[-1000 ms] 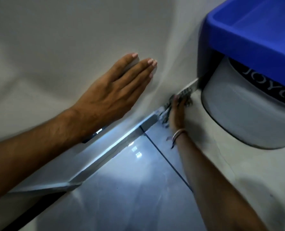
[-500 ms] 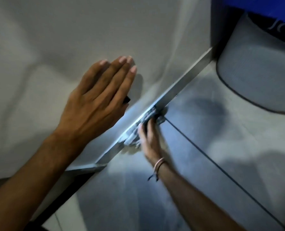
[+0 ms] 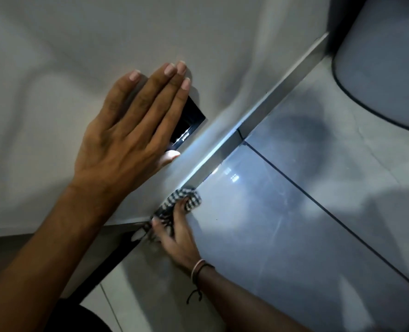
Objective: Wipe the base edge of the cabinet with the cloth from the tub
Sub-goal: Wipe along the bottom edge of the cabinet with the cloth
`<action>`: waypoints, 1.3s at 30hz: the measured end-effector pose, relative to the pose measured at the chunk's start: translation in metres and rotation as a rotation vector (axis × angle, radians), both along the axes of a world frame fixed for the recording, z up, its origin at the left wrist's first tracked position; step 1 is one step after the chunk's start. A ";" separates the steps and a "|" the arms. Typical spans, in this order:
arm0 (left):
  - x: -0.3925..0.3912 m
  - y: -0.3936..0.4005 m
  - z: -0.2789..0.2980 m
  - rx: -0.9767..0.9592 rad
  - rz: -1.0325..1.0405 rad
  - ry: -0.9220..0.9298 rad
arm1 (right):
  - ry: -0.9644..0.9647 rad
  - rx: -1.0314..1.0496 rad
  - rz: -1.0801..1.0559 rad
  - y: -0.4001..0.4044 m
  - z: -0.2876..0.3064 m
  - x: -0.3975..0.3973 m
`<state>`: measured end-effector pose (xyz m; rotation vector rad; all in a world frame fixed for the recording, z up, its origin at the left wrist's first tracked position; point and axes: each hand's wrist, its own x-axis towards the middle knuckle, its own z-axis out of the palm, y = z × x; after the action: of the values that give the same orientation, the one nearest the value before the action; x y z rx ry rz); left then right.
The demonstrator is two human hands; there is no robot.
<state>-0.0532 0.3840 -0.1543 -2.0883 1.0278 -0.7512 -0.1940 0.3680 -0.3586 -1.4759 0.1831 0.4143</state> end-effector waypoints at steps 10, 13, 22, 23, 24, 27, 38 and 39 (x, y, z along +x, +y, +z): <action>-0.007 0.013 -0.011 0.000 0.045 -0.078 | -0.033 -0.198 -0.250 -0.058 -0.022 0.063; -0.009 0.015 -0.010 -0.016 0.045 -0.063 | -0.054 0.000 -0.086 0.009 -0.008 0.004; -0.008 0.014 -0.013 -0.005 0.044 -0.124 | -0.022 -0.169 -0.514 -0.139 -0.001 0.145; -0.008 0.013 -0.012 -0.012 0.044 -0.124 | -0.012 -0.083 -0.538 -0.148 0.003 0.156; -0.008 0.012 -0.011 -0.019 0.045 -0.122 | -0.013 -0.039 -0.556 -0.147 0.004 0.156; -0.009 0.013 -0.010 0.009 0.058 -0.112 | 0.022 -0.176 -0.444 -0.088 -0.002 0.100; -0.006 0.014 -0.011 0.031 0.073 -0.128 | 0.033 -0.142 -0.462 -0.149 -0.003 0.147; -0.005 0.011 -0.011 0.020 0.068 -0.128 | 0.047 -0.074 -0.505 -0.170 -0.002 0.167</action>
<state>-0.0586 0.3953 -0.1655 -2.0193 0.8869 -0.8254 -0.0265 0.1981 -0.3606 -1.4318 0.5983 0.0319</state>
